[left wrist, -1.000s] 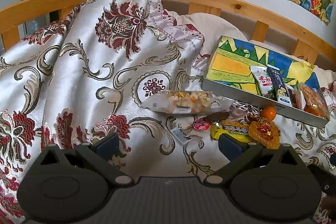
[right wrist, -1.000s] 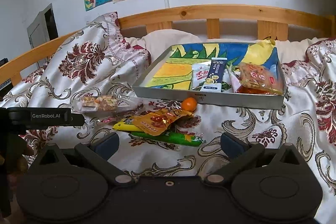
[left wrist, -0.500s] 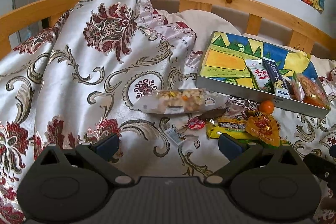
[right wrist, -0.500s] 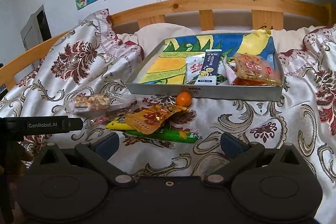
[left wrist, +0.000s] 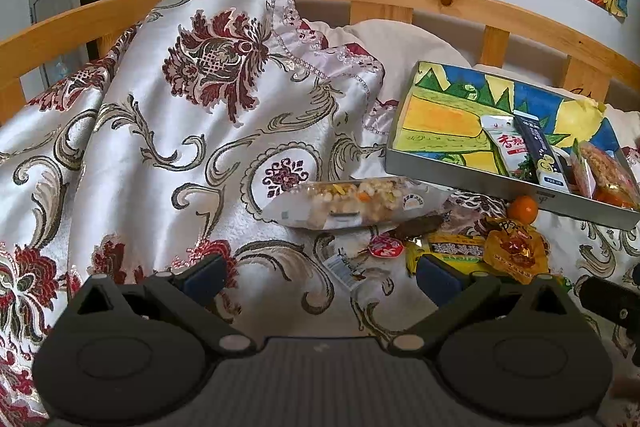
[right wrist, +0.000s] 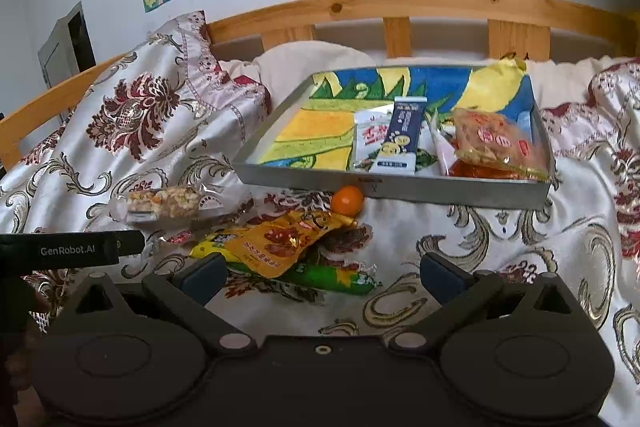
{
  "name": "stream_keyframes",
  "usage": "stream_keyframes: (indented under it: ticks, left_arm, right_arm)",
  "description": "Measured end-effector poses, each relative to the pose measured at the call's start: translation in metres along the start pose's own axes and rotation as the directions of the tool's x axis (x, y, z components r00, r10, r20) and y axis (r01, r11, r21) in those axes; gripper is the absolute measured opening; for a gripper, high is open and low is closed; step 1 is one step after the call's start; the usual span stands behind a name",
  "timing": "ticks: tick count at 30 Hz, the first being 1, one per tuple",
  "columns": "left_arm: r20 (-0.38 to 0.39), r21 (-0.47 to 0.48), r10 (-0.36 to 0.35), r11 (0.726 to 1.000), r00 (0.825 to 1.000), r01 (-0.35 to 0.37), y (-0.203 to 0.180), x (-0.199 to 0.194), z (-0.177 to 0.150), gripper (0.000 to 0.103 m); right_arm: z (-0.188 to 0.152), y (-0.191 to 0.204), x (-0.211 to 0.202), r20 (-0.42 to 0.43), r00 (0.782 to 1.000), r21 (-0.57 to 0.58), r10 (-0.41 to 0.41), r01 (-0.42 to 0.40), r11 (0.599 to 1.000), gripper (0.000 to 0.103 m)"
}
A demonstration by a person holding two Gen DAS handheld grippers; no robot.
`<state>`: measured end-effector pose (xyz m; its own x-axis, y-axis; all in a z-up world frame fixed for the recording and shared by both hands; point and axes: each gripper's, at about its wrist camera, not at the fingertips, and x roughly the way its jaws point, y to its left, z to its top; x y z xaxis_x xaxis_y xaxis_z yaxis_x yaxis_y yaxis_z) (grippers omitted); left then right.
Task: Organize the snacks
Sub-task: 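Withdraw both tools from the tray back over the loose snacks, then grasp the clear nut bar with the left tool while the right tool grasps the yellow bag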
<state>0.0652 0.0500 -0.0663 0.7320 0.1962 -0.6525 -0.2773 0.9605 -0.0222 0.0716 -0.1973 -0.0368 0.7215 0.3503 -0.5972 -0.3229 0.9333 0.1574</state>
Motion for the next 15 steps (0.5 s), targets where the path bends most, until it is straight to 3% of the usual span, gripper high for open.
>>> stream_keyframes:
  ticks: [9, 15]
  left_arm:
    - [0.008, 0.021, 0.014, 1.000, 1.000, -0.014, -0.002, 0.002, 0.002, 0.102]
    - [0.050, 0.088, 0.006, 0.996, 0.999, -0.010, -0.002, 0.005, 0.018, 0.102]
  right_arm:
    - [0.002, 0.001, 0.008, 0.000, 1.000, -0.013, 0.008, -0.008, 1.000, 0.102]
    - [0.003, 0.007, 0.022, 0.008, 0.999, -0.026, 0.051, -0.051, 0.998, 0.102]
